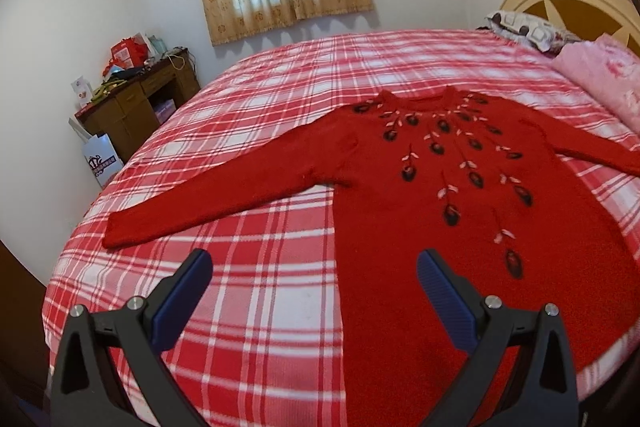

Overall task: Fold small clothes
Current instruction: 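Move the right gripper to the sweater sleeve cuff and grasp it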

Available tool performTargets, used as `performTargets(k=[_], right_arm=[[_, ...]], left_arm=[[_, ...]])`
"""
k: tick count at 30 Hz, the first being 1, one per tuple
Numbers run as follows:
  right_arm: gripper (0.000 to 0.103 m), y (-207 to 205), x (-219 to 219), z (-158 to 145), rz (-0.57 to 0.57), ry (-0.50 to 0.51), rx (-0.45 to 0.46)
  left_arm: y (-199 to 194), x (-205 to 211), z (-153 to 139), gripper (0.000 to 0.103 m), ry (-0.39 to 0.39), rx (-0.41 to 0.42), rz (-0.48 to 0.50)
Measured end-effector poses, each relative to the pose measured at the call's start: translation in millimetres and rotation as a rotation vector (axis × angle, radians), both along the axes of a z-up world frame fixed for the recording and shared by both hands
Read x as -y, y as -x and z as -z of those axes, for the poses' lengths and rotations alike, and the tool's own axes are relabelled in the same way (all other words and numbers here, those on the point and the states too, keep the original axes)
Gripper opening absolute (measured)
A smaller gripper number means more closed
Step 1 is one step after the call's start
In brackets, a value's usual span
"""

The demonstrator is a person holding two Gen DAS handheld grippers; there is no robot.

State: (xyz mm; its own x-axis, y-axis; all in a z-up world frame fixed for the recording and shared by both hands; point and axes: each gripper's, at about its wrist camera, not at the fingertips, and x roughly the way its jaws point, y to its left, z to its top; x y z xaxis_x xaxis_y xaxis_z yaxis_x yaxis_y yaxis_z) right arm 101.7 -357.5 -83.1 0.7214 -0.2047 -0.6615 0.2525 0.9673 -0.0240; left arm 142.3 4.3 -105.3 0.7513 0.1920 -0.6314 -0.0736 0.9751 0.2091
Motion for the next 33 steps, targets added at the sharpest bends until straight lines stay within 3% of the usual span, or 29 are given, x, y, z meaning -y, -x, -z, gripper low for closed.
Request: performTargets(k=[14,19,28,33], right_arm=[[0.102,-49.4,134.5,20.7,0.246,-0.032,-0.106],[0.102,-46.7,180.6,22.6,0.333,-0.144,-0.118],[0.102,-47.2,218.0,19.3,0.404,-0.157,-0.127],[0.090,-54.3,233.6,24.7,0.423,-0.180,-0.154]], left_arm=[[-70.7,15.9,25.9,0.103,-0.051,-0.073,0.002],[-93.9,21.5,37.7,0.103,-0.055,-0.110,0.007],[-115.6,20.5,52.2,0.103,-0.049,-0.152,0.004],[-114.3,14.3,58.7,0.103,-0.003,-0.153,-0.006]])
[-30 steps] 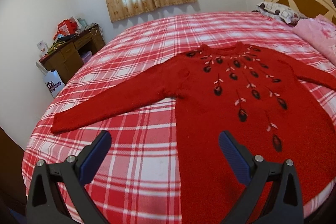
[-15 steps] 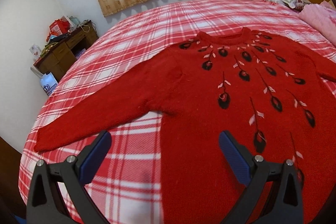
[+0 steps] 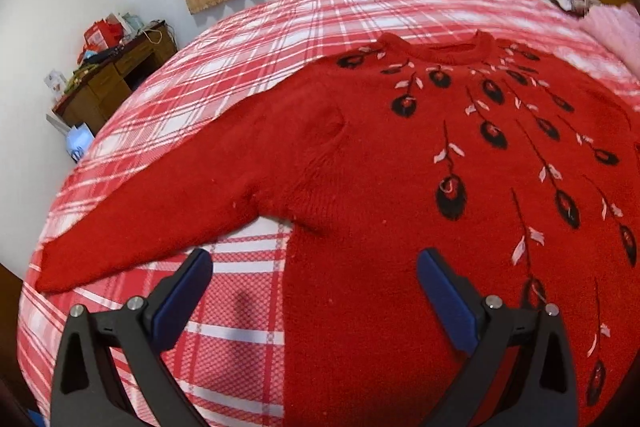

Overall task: Fold small clothes
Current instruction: 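Move the right gripper to the sweater sleeve cuff and grasp it, then lift the held sleeve and fold it across the sweater body, then release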

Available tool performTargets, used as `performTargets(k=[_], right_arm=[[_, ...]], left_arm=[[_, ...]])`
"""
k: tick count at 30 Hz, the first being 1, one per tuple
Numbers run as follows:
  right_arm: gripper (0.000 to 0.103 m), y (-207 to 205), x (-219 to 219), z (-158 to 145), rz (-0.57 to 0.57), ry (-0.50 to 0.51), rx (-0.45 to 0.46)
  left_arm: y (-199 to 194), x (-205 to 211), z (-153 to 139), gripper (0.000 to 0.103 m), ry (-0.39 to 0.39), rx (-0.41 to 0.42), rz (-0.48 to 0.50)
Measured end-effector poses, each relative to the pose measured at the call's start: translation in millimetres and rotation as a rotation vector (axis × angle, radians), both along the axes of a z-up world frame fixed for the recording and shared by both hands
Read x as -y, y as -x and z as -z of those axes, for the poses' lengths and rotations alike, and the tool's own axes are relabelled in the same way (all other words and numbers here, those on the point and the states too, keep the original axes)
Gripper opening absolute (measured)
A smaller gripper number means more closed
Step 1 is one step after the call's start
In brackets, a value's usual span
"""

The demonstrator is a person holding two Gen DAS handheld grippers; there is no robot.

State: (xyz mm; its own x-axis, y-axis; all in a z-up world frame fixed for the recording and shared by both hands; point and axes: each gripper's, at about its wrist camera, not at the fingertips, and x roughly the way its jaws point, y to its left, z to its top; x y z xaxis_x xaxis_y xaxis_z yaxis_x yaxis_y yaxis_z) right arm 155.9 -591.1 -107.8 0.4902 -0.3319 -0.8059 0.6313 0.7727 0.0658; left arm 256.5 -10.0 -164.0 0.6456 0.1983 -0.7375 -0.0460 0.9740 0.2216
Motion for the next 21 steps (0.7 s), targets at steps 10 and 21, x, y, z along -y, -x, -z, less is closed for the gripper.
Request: performTargets(k=[10,21], right_arm=[[0.026,-24.9,19.3,2.7,-0.001,-0.017,-0.041],[0.009,-39.1,-15.2,-32.9,-0.092,-0.018,0.028]], left_arm=[[0.9,-9.8,-6.9,0.103,-0.041,0.054,-0.011],[-3.3,-53.5,-12.0,0.103,-0.017,0.091,-0.104]])
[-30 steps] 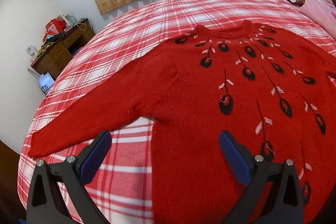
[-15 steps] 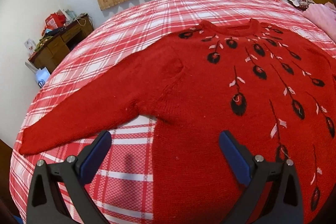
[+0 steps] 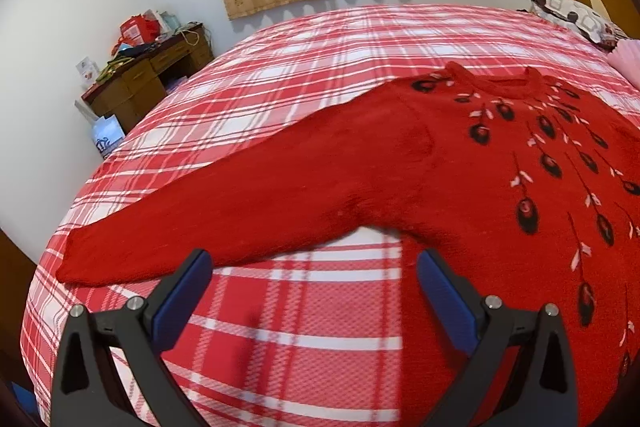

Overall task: Fold small clothes
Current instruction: 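Lift the held sleeve and fold it across the sweater body, then release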

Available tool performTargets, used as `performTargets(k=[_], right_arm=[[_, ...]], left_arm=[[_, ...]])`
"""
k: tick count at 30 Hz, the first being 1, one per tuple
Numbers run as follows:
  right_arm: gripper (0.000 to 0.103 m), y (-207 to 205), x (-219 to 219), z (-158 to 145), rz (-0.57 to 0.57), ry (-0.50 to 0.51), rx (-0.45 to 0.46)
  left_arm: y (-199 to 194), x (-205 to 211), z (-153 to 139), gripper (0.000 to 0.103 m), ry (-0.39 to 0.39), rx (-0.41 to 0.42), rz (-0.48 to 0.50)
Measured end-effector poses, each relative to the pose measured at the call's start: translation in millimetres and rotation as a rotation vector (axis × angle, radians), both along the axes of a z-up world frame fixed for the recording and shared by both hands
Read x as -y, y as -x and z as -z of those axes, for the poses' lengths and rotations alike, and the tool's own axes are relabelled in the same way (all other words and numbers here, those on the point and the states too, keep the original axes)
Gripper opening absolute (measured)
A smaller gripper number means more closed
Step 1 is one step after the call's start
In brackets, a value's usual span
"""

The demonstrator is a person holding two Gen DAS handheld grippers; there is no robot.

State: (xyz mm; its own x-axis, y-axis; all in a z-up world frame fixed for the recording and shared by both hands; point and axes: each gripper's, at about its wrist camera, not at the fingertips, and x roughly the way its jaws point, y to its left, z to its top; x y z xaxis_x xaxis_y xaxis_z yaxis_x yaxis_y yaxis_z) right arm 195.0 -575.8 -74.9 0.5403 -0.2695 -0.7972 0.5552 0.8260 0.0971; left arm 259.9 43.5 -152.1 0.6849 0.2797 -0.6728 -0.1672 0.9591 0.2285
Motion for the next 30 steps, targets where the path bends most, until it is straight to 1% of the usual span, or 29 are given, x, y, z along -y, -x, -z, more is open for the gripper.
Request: performTargets(k=[4,5,6,8,13,20,26,30], right_arm=[[0.008,-12.3,-28.5,-39.8,-0.073,0.026,0.067],[0.008,-14.9,-34.6,-45.8,-0.085,0.032,0.077],[0.008,-19.1,-46.2,-58.7,-0.109,0.045,0.098],[0.008,-24.6,-61.6,-73.3,-0.143,0.061,0.119],[0.008,-41.9,-115.5,-107.8,-0.256,0.111,0.166],[0.008,-62.1,-177.3,-136.1,-0.368,0.144,0.211],[0.008,-78.5,-221.9,-151.9,-0.452,0.162,0.230],[0.008,-89.9,-259.1,-162.0,-0.522,0.171,0.245]], left_arm=[[2.6,-8.9,-1.4,0.103,0.001,0.013,-0.019],[3.6,-11.2,-2.0,0.103,0.003,0.017,-0.023],[4.4,-13.4,-2.5,0.103,0.004,0.021,-0.029],[5.7,-17.1,-3.3,0.103,0.004,0.030,-0.037],[10.2,-27.6,-5.8,0.103,0.007,0.049,-0.055],[16.9,-39.7,-6.8,0.103,0.032,0.068,-0.066],[21.3,-49.3,-4.5,0.103,0.069,0.074,-0.058],[20.7,-51.8,-0.5,0.103,0.077,0.069,-0.054]])
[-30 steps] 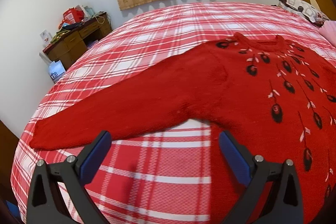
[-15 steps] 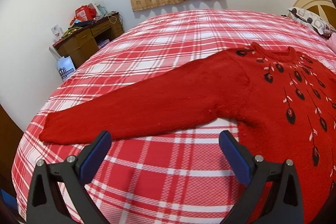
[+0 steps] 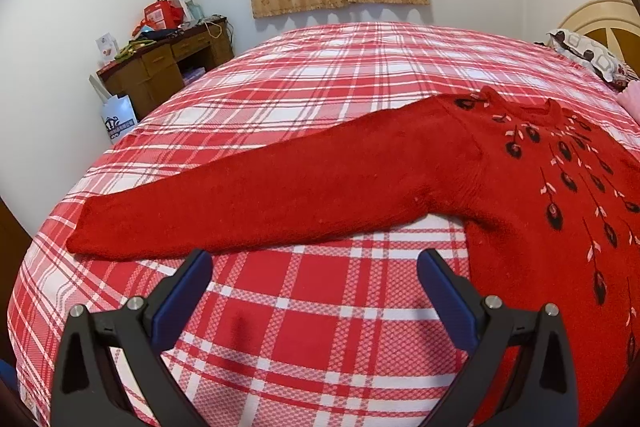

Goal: Fold small clothes

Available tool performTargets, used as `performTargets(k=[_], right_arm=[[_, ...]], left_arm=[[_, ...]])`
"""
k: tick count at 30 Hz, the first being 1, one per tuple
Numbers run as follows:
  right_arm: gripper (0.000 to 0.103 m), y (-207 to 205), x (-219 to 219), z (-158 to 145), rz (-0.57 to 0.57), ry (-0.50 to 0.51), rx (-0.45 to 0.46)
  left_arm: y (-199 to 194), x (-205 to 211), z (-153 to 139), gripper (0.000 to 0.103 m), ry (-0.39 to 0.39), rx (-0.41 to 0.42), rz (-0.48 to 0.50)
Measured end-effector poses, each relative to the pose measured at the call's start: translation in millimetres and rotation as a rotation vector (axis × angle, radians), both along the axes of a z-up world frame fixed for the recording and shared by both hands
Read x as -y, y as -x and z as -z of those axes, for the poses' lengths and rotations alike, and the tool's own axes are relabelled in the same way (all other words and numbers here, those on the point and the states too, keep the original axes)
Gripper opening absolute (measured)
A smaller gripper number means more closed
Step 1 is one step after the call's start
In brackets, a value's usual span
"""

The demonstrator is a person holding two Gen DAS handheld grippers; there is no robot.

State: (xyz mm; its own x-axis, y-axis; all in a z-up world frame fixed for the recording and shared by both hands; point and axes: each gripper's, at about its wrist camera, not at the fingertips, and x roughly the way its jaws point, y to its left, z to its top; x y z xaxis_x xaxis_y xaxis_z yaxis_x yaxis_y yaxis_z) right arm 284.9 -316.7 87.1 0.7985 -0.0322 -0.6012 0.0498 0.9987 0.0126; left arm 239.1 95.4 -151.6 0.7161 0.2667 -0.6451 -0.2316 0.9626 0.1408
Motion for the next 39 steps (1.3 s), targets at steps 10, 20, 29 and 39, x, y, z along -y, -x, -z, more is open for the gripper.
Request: performTargets(k=[10,20,29,39], right_arm=[[0.008,-29.0,-98.8,0.5,-0.187,0.024,-0.003],[0.009,-71.1,-214.6,98.8,-0.400,-0.028,-0.164],[0.067,-63.0,-210.0,195.8,-0.511,-0.231,-0.330],[0.067,4.4,-54.6,204.8,-0.263,-0.255,-0.284]], left_arm=[[5.5,-6.4,4.3,0.103,0.025,0.003,0.018],[9.7,-12.2,5.6,0.103,0.050,0.000,0.027],[12.1,-8.0,-1.2,0.103,0.027,-0.018,0.057],[-2.8,30.8,-24.6,0.103,0.104,-0.021,0.253]])
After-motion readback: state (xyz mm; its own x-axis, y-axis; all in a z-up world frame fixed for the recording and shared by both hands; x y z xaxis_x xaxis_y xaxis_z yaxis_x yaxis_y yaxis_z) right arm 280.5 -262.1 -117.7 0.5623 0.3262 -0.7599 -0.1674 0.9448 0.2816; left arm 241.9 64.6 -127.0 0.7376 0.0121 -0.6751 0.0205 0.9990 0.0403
